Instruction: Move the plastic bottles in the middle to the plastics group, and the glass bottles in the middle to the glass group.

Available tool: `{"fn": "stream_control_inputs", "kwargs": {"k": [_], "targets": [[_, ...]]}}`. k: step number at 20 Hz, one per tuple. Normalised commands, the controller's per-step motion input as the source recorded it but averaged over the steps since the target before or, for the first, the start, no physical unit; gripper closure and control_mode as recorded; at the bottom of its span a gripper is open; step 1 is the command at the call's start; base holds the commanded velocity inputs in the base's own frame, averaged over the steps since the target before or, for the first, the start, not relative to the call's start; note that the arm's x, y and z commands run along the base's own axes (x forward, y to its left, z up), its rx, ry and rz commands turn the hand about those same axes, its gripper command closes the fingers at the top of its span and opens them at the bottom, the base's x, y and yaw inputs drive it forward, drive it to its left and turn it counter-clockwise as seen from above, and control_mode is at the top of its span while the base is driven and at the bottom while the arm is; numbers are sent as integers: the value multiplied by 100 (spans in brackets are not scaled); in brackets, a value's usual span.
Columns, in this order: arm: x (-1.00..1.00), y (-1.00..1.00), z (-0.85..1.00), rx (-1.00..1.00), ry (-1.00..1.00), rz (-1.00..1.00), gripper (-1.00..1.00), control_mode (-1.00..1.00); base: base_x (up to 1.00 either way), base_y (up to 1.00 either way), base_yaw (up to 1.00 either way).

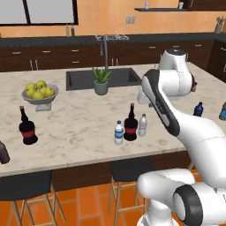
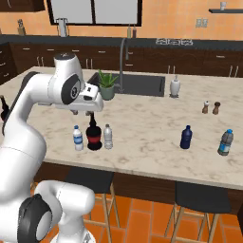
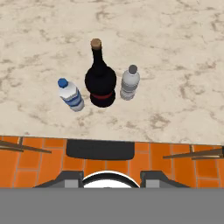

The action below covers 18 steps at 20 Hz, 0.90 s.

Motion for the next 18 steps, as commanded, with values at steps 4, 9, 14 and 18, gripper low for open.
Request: {"fn": "stream_control_inputs", "kwargs": {"k": [4,9,14,18], "targets": [[-16,4,0,0,0,1,-100,-100,0,0,0],[-33,50,0,0,2,6,-100,-100,0,0,0],[-3,78,0,0,-11,0,-100,-100,0,0,0],[37,68,-8,0,-11,-3,-100,-100,0,0,0]]}}
